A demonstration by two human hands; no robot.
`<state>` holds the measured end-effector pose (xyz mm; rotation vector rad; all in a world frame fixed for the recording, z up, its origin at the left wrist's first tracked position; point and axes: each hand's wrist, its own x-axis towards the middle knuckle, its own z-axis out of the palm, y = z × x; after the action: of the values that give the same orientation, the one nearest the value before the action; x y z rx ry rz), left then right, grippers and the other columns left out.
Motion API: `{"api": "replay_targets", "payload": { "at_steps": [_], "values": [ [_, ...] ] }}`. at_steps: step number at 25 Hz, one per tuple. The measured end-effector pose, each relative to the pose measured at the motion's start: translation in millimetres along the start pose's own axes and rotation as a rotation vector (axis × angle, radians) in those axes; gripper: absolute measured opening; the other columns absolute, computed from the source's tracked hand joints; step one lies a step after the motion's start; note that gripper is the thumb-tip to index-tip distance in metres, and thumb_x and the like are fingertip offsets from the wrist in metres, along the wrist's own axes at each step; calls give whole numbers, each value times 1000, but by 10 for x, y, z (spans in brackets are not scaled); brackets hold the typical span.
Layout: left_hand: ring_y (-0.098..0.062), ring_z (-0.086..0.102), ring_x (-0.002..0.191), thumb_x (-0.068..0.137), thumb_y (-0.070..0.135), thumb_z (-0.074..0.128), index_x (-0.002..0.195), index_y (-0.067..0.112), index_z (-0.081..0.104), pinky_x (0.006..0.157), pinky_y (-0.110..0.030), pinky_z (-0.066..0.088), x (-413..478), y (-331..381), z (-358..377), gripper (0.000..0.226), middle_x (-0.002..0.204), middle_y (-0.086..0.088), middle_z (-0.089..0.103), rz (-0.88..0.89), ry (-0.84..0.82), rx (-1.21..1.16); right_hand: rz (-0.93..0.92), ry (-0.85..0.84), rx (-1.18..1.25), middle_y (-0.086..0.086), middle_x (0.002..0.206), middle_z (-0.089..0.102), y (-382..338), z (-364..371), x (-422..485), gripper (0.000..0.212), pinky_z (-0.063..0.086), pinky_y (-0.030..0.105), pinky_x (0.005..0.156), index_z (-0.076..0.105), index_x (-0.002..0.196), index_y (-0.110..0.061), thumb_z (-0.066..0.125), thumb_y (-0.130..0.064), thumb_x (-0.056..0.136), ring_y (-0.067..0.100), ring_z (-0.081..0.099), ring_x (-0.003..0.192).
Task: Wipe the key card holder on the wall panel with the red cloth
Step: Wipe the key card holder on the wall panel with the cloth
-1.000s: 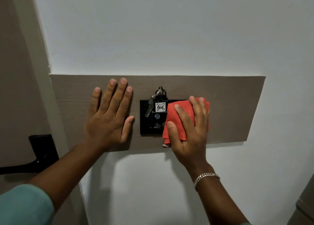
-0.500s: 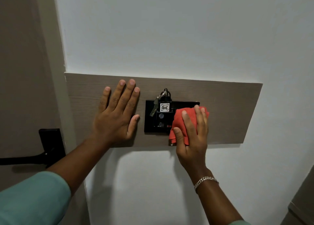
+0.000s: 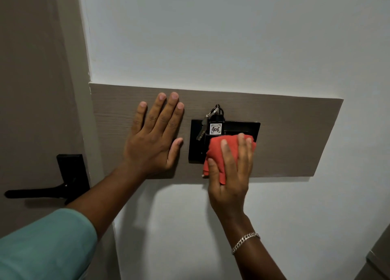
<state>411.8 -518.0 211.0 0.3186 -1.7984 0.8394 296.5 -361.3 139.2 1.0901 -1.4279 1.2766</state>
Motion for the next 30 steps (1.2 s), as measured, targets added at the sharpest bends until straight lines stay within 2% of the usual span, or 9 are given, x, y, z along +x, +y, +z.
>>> {"api": "replay_targets", "payload": {
  "at_steps": [3, 7, 12, 16, 19, 21, 24, 27, 30],
  "values": [
    [-28, 6, 155, 96, 42, 36, 158, 8, 18, 124, -51, 6, -7, -3, 16, 73, 166, -11, 9, -4, -3, 4, 121, 71, 88, 18, 159, 32, -121, 115, 104, 46, 29, 64, 120, 45, 145, -19, 57, -25, 101, 37, 23, 153],
    [-29, 7, 155, 96, 42, 36, 158, 8, 17, 125, -51, 7, -18, -5, 32, 73, 166, -11, 9, -4, 7, -12, -13, -51, 27, 21, 158, 35, -69, 51, 6, 49, 33, 65, 118, 43, 146, -19, 59, -26, 101, 38, 24, 153],
    [-29, 9, 155, 96, 42, 36, 158, 8, 17, 124, -51, 9, -21, 7, 46, 73, 166, -12, 11, -2, 13, 1, 92, 59, 102, 21, 158, 34, -140, 117, 190, 45, 29, 64, 120, 47, 144, -17, 59, -24, 100, 36, 24, 153],
    [-29, 8, 155, 96, 42, 36, 158, 8, 17, 125, -51, 6, -23, -22, 38, 73, 166, -11, 10, -6, 9, -15, -113, -83, -27, 21, 157, 35, 1, 25, 73, 51, 24, 62, 123, 42, 146, -22, 59, -32, 99, 39, 26, 152],
    [-28, 7, 155, 96, 42, 36, 158, 8, 19, 125, -50, 6, -25, 1, 30, 73, 166, -11, 10, -13, 9, -21, -54, -28, 32, 22, 157, 34, 174, -45, 117, 48, 28, 63, 121, 44, 144, -16, 57, -30, 101, 38, 25, 153],
    [-28, 6, 155, 96, 43, 35, 158, 8, 18, 125, -50, 4, -27, -1, 35, 73, 166, -10, 8, -7, 4, -23, 6, 5, 66, 21, 159, 32, 70, 34, 177, 48, 29, 63, 120, 42, 146, -20, 57, -29, 101, 36, 23, 154],
    [-28, 5, 155, 97, 43, 35, 158, 8, 17, 125, -50, 4, -24, -13, 25, 73, 166, -10, 8, -1, -3, -24, -121, -90, 1, 20, 158, 33, 5, 55, 125, 53, 27, 65, 121, 39, 148, -23, 59, -31, 100, 37, 25, 153],
    [-28, 6, 155, 96, 42, 35, 158, 8, 17, 125, -50, 4, -23, -5, 31, 73, 166, -10, 8, -7, 4, -27, -208, -171, -38, 23, 155, 36, 229, -140, 121, 51, 33, 68, 116, 40, 147, -19, 58, -31, 100, 34, 23, 154],
    [-28, 4, 155, 96, 43, 34, 159, 9, 15, 126, -49, 3, -32, 0, 16, 73, 167, -9, 4, -7, -32, -22, -84, -140, -26, 22, 159, 31, 256, -218, 172, 48, 32, 65, 118, 40, 147, -16, 51, -33, 103, 36, 20, 155]
  ]
}}
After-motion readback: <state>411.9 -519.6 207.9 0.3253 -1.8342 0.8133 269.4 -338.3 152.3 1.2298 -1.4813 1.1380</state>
